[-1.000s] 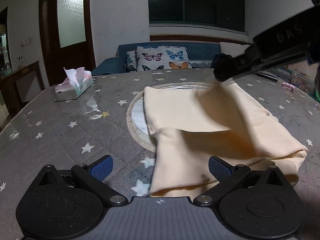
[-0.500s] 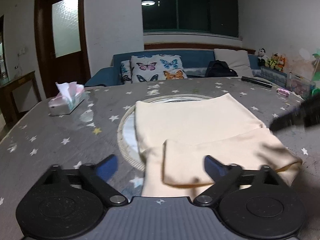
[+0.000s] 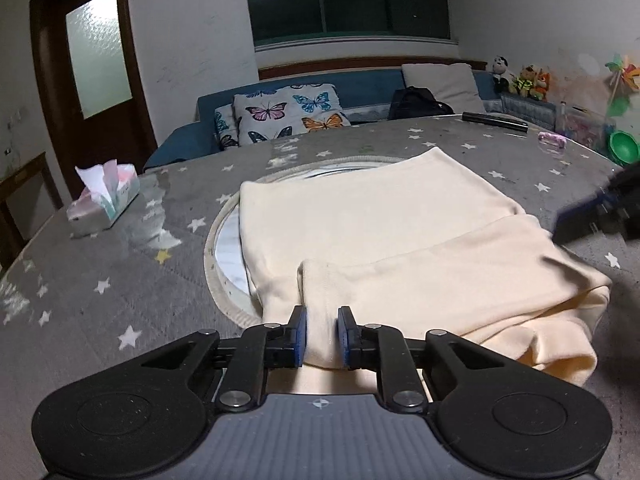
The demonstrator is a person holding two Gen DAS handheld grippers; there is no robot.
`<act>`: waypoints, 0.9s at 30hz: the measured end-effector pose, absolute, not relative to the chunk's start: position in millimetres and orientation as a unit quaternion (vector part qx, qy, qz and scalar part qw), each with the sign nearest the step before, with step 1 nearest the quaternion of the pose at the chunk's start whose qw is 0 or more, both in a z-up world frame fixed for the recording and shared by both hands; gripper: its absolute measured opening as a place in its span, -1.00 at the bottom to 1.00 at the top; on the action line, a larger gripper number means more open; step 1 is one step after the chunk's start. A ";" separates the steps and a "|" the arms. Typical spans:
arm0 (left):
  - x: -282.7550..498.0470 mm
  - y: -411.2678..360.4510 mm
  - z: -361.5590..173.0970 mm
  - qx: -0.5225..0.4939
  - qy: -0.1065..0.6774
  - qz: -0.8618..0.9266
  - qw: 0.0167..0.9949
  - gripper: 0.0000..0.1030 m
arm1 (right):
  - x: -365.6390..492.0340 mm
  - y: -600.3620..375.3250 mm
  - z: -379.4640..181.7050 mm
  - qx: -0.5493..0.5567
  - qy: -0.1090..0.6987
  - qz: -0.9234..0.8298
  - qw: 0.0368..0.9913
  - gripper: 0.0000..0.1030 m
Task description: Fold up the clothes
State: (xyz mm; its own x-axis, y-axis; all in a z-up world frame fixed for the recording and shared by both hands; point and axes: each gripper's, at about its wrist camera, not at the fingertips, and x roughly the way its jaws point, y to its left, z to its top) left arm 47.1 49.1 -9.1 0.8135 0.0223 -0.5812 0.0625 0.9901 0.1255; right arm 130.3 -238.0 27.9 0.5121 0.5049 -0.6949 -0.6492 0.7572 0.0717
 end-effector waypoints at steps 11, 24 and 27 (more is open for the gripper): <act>47.6 55.0 -8.7 0.096 0.316 -0.028 0.943 -0.59 | 145.2 -224.6 12.2 -0.110 0.364 0.337 0.861 -0.66; -32.1 41.5 -8.1 0.267 0.277 -0.109 0.916 -0.05 | 81.2 -236.2 15.7 -0.188 0.329 0.370 0.848 -0.60; -41.8 34.5 -17.5 0.302 0.269 -0.123 0.906 -0.02 | 82.7 -242.2 5.6 -0.168 0.360 0.369 0.840 -0.59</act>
State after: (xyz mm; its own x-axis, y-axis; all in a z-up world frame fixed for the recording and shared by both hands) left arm -41.8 34.5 -17.5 0.8251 -0.0612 -0.5617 0.3860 0.7870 0.4813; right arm 82.7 -242.2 5.6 0.4690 0.4986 -0.7290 -0.7405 0.6719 -0.0168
